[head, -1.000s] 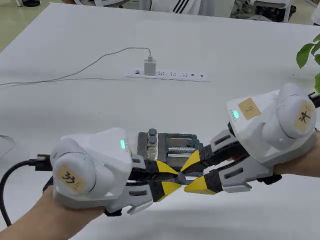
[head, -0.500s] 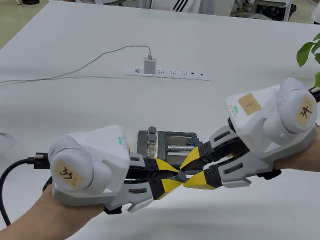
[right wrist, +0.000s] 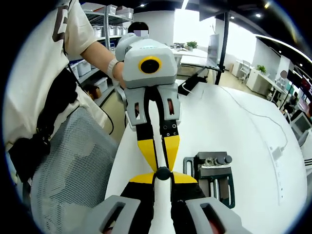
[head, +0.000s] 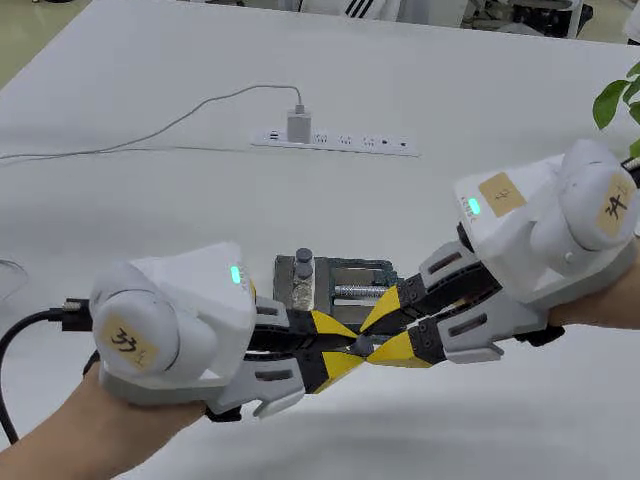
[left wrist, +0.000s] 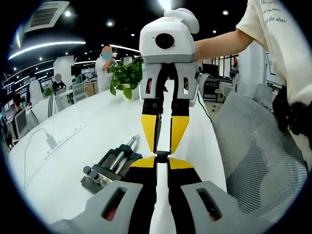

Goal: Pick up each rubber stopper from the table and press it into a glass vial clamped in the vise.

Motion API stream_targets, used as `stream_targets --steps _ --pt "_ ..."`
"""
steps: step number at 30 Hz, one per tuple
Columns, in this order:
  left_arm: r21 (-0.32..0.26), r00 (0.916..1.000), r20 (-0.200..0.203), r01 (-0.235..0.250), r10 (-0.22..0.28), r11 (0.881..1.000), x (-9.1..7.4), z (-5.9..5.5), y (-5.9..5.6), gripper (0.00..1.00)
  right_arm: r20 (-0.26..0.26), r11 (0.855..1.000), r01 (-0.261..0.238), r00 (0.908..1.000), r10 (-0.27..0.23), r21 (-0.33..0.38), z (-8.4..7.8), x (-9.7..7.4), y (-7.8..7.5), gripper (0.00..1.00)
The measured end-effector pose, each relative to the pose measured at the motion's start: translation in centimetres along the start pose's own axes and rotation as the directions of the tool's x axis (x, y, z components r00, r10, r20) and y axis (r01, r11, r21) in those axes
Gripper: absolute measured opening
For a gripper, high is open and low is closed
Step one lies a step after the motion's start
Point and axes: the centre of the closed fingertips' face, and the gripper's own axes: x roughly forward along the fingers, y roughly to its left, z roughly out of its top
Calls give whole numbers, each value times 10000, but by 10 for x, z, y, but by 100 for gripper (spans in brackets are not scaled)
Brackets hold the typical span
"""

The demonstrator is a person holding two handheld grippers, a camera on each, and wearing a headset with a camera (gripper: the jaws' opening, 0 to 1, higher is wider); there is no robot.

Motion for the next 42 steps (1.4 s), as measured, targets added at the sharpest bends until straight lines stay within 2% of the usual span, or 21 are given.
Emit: stream_targets --steps 2,9,22,27,33,38,42 --pt "242 10000 -29 9 -9 9997 0 1 -1 3 -6 9999 -56 10000 56 154 0 0 0 7" --pt "166 10000 -45 34 -33 9999 0 0 -1 4 -102 9992 -103 9999 107 396 -1 0 1 6" --pt "-184 9999 -20 140 -140 9997 1 -2 -3 4 -281 9992 -216 9994 226 333 -3 2 4 5" --pt "-442 10000 54 11 -8 9990 1 -3 -2 5 -270 9991 -213 9994 223 374 -2 2 2 5" --pt "-489 9998 16 -200 201 9986 1 -5 1 16 -480 9992 -61 9988 79 391 -7 2 -5 5" --pt "-645 9966 -174 -811 802 9946 -4 -13 10 34 -617 9992 0 9981 24 398 -10 3 -7 5" --pt "-974 9894 -571 -1383 1332 9856 -9 -27 18 52 -719 9992 -25 9974 54 402 -11 4 -6 5"
